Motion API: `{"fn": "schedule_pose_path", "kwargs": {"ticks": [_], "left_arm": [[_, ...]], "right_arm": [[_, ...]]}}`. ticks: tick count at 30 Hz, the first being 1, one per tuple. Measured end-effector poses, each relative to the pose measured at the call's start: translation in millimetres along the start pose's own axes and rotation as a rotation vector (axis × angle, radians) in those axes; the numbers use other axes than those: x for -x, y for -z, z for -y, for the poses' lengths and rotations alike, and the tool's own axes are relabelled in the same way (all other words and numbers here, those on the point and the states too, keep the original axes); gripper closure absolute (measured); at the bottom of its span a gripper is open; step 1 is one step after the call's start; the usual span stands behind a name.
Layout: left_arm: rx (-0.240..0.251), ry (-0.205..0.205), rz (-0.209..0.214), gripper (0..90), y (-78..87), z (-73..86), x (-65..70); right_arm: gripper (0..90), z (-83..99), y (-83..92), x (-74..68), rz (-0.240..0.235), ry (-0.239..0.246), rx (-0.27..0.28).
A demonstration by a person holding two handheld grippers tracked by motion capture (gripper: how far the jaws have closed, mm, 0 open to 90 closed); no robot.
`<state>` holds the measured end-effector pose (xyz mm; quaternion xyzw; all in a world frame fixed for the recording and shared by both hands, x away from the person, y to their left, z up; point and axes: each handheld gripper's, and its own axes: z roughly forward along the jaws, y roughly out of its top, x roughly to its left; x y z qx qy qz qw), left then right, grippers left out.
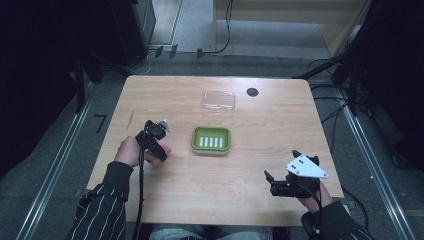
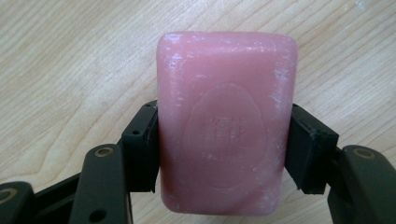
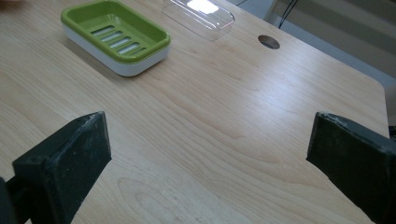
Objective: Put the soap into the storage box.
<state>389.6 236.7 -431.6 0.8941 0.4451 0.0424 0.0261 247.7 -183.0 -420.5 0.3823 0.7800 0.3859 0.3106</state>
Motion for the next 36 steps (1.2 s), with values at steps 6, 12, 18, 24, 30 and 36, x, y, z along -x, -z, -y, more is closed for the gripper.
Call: {"fn": "schedule_pose_path", "kwargs": {"ticks": [6, 12, 18, 24, 30, 36], "left_arm": [[0.005, -0.019, 0.009, 38.4, 2.7, -3.6, 1.1], [0.004, -0.041, 0.003, 38.5, 7.1, -9.1, 4.1], [0.007, -0.065, 0.006, 38.4, 9.9, -12.3, 7.7], [0.009, -0.079, 0.0, 38.4, 13.1, -16.0, 7.8], [0.02, -0.091, 0.015, 38.5, 16.5, -20.4, 9.7], [0.02, -0.124, 0.021, 38.5, 19.5, -26.0, 12.1]], "right_arm": [[0.0, 0.0, 0.0, -0.1, 0.0, -0.001, 0.0], [0.0, -0.1, -0.2, -0.5, 0.0, 0.0, -0.001], [0.0, 0.0, -0.1, -0.3, 0.0, 0.002, 0.0], [0.0, 0.1, -0.1, -0.8, -0.001, 0.007, 0.001], [0.0, 0.0, -0.2, -1.1, 0.001, 0.009, 0.0], [0.0, 0.0, -0.3, -1.2, 0.001, 0.009, -0.001]]}}
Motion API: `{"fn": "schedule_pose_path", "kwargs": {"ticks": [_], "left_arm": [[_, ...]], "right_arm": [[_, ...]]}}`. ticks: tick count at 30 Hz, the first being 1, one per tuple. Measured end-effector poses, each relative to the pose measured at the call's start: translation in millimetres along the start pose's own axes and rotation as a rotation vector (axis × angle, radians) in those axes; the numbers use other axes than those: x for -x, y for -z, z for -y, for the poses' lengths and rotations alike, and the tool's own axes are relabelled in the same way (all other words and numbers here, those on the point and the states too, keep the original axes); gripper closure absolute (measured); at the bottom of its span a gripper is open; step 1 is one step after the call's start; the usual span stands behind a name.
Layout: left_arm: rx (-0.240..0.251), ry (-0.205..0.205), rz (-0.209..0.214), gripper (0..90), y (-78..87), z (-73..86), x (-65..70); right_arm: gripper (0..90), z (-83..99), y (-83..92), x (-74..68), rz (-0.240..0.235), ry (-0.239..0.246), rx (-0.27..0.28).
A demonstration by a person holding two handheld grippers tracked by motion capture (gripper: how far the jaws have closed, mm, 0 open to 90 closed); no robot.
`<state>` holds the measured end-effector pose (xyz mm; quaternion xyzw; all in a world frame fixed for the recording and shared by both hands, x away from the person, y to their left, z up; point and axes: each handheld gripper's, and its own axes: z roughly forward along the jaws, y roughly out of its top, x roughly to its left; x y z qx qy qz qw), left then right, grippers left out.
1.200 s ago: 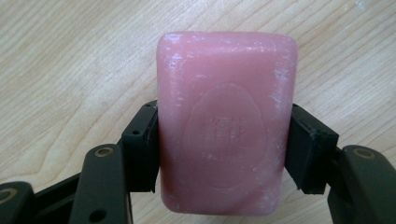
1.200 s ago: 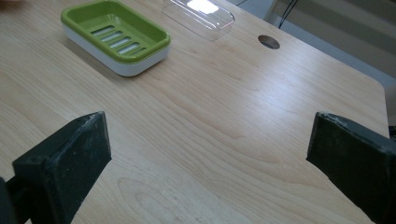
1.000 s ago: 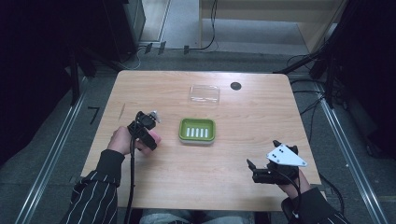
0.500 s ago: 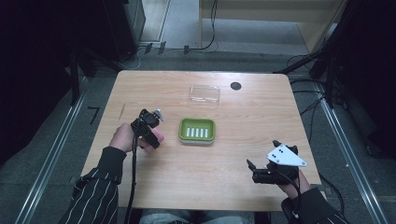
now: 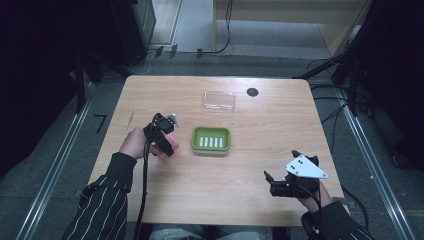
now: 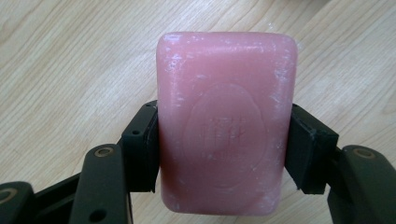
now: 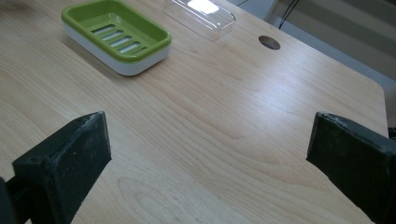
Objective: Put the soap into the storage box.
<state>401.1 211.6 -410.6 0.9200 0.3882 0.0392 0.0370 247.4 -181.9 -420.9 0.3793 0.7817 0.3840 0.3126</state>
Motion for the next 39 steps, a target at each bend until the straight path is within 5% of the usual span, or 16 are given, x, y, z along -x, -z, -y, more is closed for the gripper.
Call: {"fn": "schedule_pose_path", "kwargs": {"ticks": [39], "left_arm": [[0.003, -0.141, -0.003, 38.5, 9.1, -37.3, 9.3]], "right_arm": [[0.0, 0.1, -0.4, 0.0, 0.007, -0.003, -0.001]]}}
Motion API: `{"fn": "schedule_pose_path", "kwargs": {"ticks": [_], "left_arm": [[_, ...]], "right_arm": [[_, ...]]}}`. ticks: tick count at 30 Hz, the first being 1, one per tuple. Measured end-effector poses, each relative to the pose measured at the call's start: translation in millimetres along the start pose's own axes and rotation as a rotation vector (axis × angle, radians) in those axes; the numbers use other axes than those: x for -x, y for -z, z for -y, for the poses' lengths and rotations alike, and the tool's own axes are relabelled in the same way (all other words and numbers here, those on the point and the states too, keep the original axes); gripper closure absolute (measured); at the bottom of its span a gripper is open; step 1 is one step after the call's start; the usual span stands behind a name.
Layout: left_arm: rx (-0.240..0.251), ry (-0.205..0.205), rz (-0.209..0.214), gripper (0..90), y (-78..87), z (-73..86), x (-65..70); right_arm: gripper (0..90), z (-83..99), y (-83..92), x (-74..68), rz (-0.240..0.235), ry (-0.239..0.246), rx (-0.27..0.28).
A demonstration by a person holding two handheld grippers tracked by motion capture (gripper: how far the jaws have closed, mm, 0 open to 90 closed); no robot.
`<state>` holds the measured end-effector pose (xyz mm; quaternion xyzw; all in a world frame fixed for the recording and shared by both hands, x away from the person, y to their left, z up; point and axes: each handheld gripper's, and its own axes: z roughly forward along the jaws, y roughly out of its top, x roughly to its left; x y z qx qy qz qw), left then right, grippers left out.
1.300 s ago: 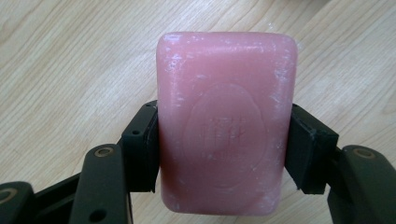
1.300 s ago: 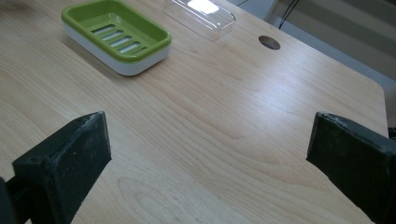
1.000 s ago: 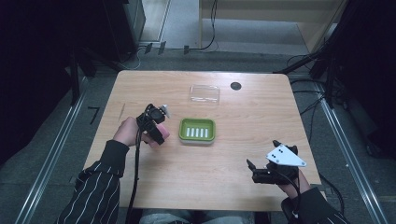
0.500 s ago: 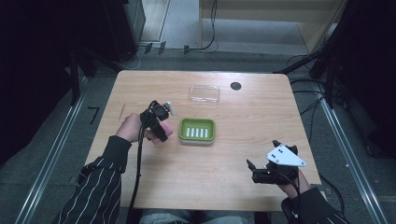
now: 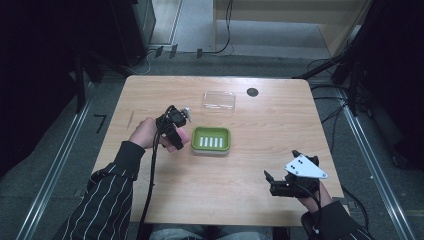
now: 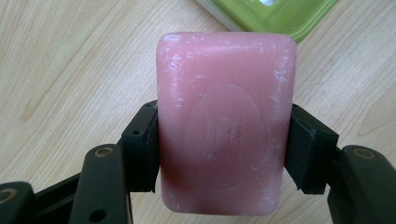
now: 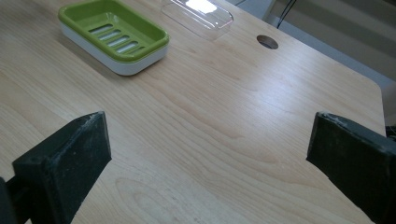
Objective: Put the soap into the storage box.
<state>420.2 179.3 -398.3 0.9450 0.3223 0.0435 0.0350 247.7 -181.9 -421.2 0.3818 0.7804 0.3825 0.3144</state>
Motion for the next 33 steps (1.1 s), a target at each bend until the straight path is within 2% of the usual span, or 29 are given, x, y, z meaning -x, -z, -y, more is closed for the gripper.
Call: {"fn": "schedule_pose_path", "kwargs": {"ticks": [11, 20, 26, 28, 33], "left_arm": [[0.015, -0.041, 0.007, 38.5, 2.7, -10.6, 4.3], [0.009, -0.093, 0.006, 38.5, 6.5, -19.6, 6.9], [0.011, -0.114, 0.004, 38.5, 7.4, -25.0, 8.2], [0.029, -0.105, 0.006, 38.5, 7.4, -26.3, 9.3], [0.033, -0.129, 0.008, 38.5, 10.7, -30.5, 10.5]], "right_arm": [[0.0, -0.2, -1.0, -0.7, 0.0, 0.01, -0.007], [0.0, -0.2, -1.5, -1.1, 0.001, 0.012, -0.011], [0.0, -0.2, -1.8, -1.5, 0.003, 0.013, -0.013], [0.0, -0.2, -1.8, -1.5, 0.003, 0.014, -0.013], [0.0, -0.1, -1.9, -1.5, 0.005, 0.015, -0.014]]}}
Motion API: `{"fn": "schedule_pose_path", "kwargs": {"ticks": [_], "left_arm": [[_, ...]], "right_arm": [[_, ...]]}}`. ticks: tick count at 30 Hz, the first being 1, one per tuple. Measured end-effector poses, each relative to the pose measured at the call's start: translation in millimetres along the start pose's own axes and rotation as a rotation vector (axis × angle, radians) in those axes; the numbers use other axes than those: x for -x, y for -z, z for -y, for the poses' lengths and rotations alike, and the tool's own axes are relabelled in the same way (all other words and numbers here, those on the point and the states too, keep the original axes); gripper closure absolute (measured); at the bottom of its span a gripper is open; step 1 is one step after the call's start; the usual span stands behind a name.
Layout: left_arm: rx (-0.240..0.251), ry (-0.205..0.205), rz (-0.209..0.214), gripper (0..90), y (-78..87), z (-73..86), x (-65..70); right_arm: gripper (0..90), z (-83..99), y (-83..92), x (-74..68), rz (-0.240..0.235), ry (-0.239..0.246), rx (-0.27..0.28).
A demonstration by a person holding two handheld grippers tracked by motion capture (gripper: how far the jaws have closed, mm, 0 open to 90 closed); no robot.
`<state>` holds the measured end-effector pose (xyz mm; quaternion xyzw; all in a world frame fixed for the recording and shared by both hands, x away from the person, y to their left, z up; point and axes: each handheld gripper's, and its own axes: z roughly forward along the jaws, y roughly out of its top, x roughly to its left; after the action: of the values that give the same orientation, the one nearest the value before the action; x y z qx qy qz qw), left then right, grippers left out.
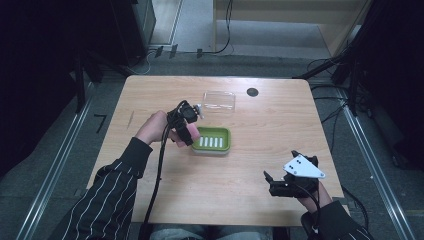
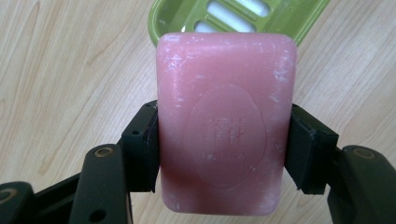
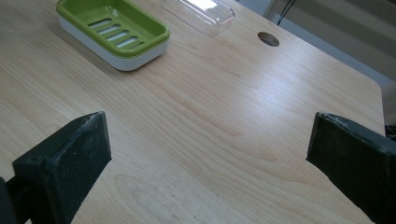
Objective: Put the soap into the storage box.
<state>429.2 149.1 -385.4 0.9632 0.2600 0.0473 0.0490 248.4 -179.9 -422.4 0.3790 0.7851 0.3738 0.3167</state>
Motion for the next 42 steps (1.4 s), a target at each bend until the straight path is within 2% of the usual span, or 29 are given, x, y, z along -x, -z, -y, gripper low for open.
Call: {"fn": "schedule_pose_path", "kwargs": {"ticks": [6, 7, 9, 16, 31, 42], "left_arm": [[-0.003, -0.023, -0.002, 38.5, -0.5, -4.6, 0.7], [0.001, -0.013, 0.0, 38.5, -0.5, -5.6, 1.4], [-0.002, -0.032, -0.003, 38.5, -0.7, -7.5, 1.1], [-0.007, -0.053, -0.002, 38.5, -2.8, -13.6, 1.9], [0.014, -0.1, -0.005, 38.5, -4.9, -27.4, 5.0], [0.007, -0.139, -0.006, 38.5, -7.5, -36.6, 7.0]], "right_arm": [[0.0, 0.3, 0.0, 0.1, 0.0, 0.003, -0.005], [0.0, 0.4, 0.0, 0.2, 0.0, 0.004, -0.005], [0.0, 0.7, 0.2, 0.2, -0.003, 0.003, -0.004], [0.0, 1.8, 1.3, 1.1, -0.006, -0.003, -0.007], [0.0, 7.1, 6.3, 3.4, 0.02, -0.019, -0.023], [0.0, 9.6, 8.0, 4.0, 0.025, -0.021, -0.034]]}}
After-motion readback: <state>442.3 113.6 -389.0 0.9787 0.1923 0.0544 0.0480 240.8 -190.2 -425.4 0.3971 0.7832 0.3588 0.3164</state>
